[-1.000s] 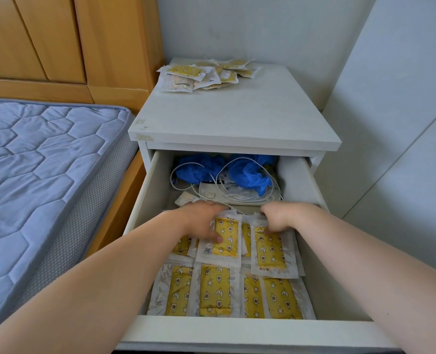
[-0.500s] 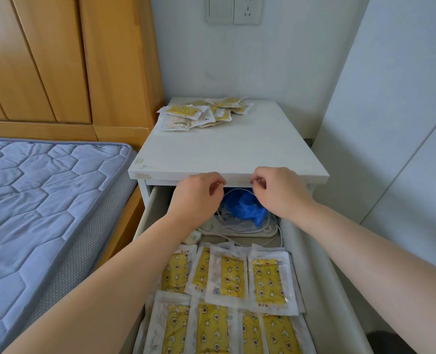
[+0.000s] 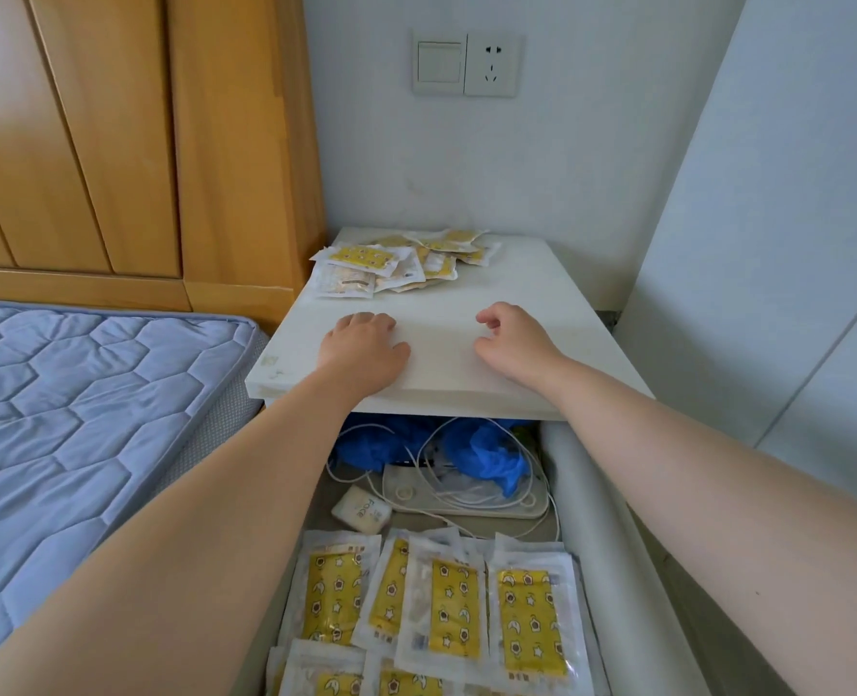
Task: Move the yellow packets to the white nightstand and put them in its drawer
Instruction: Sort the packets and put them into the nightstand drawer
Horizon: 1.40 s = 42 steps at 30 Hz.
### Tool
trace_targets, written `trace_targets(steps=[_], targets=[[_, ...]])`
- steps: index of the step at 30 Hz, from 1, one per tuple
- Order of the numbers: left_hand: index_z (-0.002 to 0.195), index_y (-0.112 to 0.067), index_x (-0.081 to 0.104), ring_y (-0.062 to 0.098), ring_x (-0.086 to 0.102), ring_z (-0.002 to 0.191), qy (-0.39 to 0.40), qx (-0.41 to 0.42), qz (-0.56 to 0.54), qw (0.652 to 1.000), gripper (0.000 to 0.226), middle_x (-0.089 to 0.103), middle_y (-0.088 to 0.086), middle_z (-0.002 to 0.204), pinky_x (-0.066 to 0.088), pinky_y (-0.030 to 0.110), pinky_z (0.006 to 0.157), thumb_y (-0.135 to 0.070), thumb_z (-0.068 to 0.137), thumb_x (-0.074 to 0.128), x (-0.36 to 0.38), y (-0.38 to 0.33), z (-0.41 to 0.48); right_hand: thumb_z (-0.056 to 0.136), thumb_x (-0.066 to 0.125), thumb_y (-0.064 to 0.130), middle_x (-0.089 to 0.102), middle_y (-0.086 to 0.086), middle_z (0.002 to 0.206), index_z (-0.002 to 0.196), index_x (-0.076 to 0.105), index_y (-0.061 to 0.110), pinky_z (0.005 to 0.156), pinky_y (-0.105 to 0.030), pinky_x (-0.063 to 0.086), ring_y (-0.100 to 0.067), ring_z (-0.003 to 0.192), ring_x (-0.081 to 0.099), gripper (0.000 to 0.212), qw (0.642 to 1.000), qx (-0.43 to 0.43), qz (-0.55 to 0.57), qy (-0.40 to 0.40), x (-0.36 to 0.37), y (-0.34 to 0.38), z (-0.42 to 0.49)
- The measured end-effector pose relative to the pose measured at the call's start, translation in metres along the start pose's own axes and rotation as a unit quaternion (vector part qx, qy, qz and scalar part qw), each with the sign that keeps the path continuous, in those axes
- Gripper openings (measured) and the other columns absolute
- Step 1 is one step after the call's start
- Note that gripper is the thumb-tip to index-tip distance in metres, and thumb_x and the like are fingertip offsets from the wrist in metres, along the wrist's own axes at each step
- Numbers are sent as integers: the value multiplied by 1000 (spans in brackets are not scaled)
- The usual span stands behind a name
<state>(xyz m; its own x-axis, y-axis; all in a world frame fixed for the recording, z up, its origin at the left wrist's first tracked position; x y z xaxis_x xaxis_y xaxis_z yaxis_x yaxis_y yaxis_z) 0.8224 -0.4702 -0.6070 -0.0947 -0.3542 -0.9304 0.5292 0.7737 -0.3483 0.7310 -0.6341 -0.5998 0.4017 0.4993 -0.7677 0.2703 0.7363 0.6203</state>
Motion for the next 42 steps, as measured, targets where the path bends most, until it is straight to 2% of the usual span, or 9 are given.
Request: trace_targets(steps=[6, 10, 16, 22, 26, 28, 32, 35, 42], targets=[[146, -25, 31, 23, 23, 141, 14, -8, 90, 996, 57, 29, 2, 153, 21, 42, 111, -53, 95, 28, 1, 18, 26, 90, 52, 20, 40, -8, 142, 142, 33, 13, 91, -26, 35, -21, 128, 42, 56, 998, 14, 59, -34, 17, -2, 42], [152, -24, 8, 26, 8, 147, -5, -72, 67, 995, 69, 10, 7, 160, 15, 44, 115, -54, 95, 32, 1, 28, 47, 89, 53, 22, 31, -6, 146, 144, 29, 12, 106, -32, 29, -22, 135, 30, 61, 998, -41, -8, -53, 27, 6, 69], [123, -18, 47, 28, 35, 119, -189, -87, 102, 973, 40, 38, 7, 126, 31, 36, 94, -42, 90, 49, -7, 26, 65, 86, 52, 31, 23, -5, 152, 144, 31, 19, 113, -46, 19, -25, 141, 19, 62, 980, -102, -149, -85, 40, 8, 122], [151, -27, 17, 30, -5, 147, -162, -71, 95, 980, 62, 0, 7, 160, 5, 53, 115, -55, 96, 26, 6, 35, 103, 94, 44, 36, 34, -7, 149, 131, 51, 13, 114, -50, 14, -21, 141, 23, 43, 964, -94, -32, -247, 31, 7, 177], [151, -31, 14, 30, -8, 147, -155, -59, 97, 981, 62, -1, 4, 161, 1, 57, 114, -58, 96, 20, 6, 34, 132, 96, 42, 36, 34, -5, 150, 130, 53, 17, 116, -51, 7, -18, 142, 21, 40, 956, -49, 17, -290, 24, -8, 214], [151, -33, 14, 30, -7, 147, -140, -65, 100, 983, 64, 0, 3, 161, 1, 60, 113, -61, 94, 19, 9, 36, 141, 97, 39, 39, 28, -4, 154, 133, 51, 20, 116, -52, 2, -17, 144, 15, 43, 965, -21, 31, -260, 23, -16, 232], [147, -39, 20, 26, 6, 146, -99, -61, 90, 989, 61, 11, -3, 159, 14, 62, 107, -64, 92, 22, 13, 38, 149, 94, 35, 50, 8, 1, 160, 139, 42, 35, 113, -55, -3, -20, 147, 1, 48, 987, -37, -130, -88, 36, -18, 261], [144, -41, 26, 22, 18, 141, -98, -34, 76, 992, 57, 20, -6, 155, 25, 55, 103, -64, 91, 27, 11, 36, 148, 88, 29, 60, 24, 9, 155, 135, 41, 45, 114, -54, 10, -24, 144, 16, 50, 984, -20, -167, 61, 47, -19, 268], [138, -43, 40, 16, 26, 138, -119, -3, -42, 992, 50, 36, -14, 149, 28, 45, 107, -61, 93, 28, 2, 29, 137, 75, 27, 72, 38, 15, 149, 134, 45, 47, 112, -45, 27, -16, 140, 30, 67, 986, -65, -129, 85, 45, -15, 234]])
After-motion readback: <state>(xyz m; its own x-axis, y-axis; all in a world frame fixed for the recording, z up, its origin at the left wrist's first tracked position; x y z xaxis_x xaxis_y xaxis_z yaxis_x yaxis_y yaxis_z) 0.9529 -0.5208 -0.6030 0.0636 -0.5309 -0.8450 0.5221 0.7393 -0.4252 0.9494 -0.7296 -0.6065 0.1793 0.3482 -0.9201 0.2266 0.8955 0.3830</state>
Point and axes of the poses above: each hand's wrist, its own z-axis towards the middle knuckle, its own x-axis out of the palm, y = z × x, the point moved 3 cm from there along z, towards the middle knuckle
